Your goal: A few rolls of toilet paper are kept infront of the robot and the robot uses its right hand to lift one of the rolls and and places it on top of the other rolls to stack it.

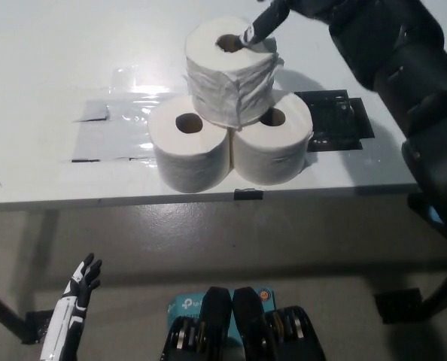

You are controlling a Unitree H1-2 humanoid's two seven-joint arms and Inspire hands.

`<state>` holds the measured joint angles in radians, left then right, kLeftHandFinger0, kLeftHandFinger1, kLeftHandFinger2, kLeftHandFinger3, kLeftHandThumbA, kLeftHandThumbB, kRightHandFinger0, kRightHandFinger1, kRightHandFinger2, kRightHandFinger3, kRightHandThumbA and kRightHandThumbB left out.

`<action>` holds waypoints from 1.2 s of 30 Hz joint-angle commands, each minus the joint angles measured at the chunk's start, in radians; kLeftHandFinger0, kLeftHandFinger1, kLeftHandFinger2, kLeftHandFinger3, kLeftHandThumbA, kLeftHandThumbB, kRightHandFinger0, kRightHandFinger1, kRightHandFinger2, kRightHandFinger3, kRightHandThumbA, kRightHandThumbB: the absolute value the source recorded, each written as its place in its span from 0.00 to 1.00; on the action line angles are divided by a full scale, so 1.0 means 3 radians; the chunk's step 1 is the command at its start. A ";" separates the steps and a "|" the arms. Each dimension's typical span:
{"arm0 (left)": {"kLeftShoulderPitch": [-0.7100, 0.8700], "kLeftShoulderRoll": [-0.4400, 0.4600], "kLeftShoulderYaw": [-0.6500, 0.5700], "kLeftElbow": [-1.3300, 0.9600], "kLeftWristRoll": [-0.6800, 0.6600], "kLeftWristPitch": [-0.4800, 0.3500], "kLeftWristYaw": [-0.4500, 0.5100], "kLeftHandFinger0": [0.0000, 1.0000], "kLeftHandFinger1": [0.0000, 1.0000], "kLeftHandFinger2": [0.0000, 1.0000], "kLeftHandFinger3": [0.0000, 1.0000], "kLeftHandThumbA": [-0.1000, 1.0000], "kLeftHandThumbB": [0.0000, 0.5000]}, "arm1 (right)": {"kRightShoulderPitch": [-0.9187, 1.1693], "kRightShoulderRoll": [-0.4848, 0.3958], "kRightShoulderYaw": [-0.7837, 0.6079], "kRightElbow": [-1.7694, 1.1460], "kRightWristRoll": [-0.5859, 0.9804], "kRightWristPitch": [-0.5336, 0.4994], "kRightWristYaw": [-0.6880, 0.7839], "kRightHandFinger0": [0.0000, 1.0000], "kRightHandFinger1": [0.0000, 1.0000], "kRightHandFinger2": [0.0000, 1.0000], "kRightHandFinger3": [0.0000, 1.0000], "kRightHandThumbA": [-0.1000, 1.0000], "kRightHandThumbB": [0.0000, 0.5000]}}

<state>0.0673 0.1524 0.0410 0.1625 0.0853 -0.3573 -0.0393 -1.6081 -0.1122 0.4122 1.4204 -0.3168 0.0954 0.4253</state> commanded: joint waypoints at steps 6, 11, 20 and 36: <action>-0.0029 0.0038 -0.0040 -0.0108 -0.0019 -0.0005 -0.0043 1.00 1.00 1.00 1.00 1.00 0.48 | -0.0442 -0.0114 -0.0055 -0.0038 0.0002 0.0055 0.0295 1.00 1.00 1.00 1.00 0.75 0.89; -0.0029 0.0036 -0.0056 -0.0104 -0.0028 -0.0032 -0.0040 1.00 1.00 1.00 1.00 1.00 0.47 | -0.0536 -0.0282 -0.0227 -0.0148 0.0143 -0.0058 0.0453 1.00 1.00 1.00 1.00 0.89 0.81; -0.0510 0.0043 -0.0018 0.0015 -0.0002 0.0016 0.0014 1.00 1.00 1.00 1.00 1.00 0.43 | -0.0349 -0.1218 -0.0975 -0.2460 0.0242 -0.0002 0.0139 1.00 1.00 1.00 1.00 1.00 0.66; -0.1116 0.0002 0.0049 0.0182 -0.0216 0.0158 -0.0005 1.00 1.00 1.00 1.00 1.00 0.39 | 0.1874 -0.1851 -0.2980 -0.6858 0.1087 0.0881 0.0045 1.00 1.00 1.00 1.00 1.00 0.49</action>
<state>-0.1087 0.1505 0.0332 0.2122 0.0848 -0.3317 -0.0396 -1.2323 -0.3903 0.0823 0.6615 -0.2594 0.1297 0.5317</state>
